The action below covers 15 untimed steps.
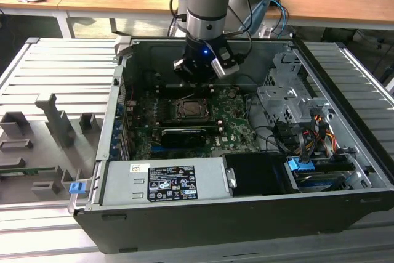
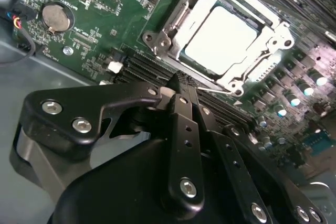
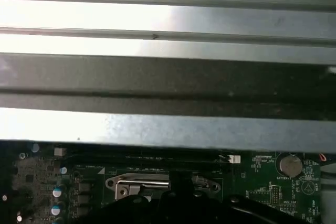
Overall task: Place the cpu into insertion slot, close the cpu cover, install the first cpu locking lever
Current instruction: 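Close the cpu cover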
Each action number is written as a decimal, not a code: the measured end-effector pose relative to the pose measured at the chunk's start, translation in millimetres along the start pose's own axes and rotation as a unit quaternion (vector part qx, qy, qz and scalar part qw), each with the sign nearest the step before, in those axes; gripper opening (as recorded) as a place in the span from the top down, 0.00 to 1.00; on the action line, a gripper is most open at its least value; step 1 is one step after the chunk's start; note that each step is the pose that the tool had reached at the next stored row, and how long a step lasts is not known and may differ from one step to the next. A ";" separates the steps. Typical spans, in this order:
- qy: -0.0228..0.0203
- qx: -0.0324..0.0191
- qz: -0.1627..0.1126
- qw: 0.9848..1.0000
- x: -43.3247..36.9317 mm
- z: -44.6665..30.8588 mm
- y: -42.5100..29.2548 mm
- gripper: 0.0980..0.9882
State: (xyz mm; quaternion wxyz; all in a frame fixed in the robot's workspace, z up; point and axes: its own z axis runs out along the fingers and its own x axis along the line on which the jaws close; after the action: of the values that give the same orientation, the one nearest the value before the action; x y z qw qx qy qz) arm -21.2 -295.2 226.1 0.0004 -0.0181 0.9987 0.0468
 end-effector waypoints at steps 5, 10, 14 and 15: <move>-0.004 0.000 0.000 1.000 10.1 -8.5 1.6 0.99; -0.004 -0.001 -0.019 1.000 8.8 -6.2 2.2 0.99; -0.005 -0.008 -0.019 1.000 4.7 -5.1 2.2 0.99; -0.005 -0.009 -0.019 1.000 4.7 -4.9 2.2 0.99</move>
State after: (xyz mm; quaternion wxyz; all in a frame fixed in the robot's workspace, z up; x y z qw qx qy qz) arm -25.9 -293.6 231.1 0.0058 -0.0367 0.9977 0.0560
